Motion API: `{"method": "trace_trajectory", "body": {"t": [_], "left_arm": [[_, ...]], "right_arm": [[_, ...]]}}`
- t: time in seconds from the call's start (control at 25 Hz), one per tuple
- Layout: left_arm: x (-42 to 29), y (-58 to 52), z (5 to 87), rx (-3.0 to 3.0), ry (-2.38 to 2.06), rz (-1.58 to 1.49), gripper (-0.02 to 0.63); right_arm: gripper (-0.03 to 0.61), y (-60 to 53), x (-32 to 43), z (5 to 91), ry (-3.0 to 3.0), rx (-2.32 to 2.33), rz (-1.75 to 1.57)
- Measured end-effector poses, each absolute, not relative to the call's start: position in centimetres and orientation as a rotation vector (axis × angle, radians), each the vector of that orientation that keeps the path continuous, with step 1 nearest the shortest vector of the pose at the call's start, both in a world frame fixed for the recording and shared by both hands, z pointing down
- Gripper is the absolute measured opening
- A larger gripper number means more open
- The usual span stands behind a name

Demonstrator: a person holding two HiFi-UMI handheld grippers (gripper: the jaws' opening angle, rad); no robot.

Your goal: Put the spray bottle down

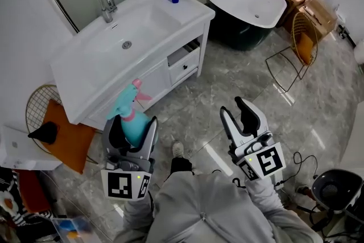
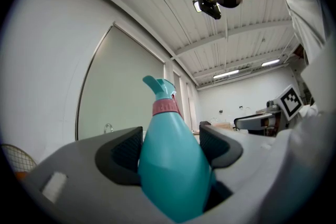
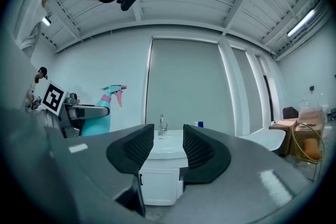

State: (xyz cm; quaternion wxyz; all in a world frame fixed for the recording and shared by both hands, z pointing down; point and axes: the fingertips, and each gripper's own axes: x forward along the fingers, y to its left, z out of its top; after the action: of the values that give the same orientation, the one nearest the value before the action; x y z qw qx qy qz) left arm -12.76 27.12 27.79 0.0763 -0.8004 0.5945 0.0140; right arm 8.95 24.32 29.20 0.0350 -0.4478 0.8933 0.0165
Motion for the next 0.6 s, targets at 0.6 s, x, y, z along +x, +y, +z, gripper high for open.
{"method": "trace_trajectory", "body": {"t": [0.6], "left_arm": [[-15.7,14.7,27.3,-2.492,1.627,0.101,0.390]], "right_arm": [[0.161,14.6,5.8,28.4,2.667,-1.530,0.098]]}}
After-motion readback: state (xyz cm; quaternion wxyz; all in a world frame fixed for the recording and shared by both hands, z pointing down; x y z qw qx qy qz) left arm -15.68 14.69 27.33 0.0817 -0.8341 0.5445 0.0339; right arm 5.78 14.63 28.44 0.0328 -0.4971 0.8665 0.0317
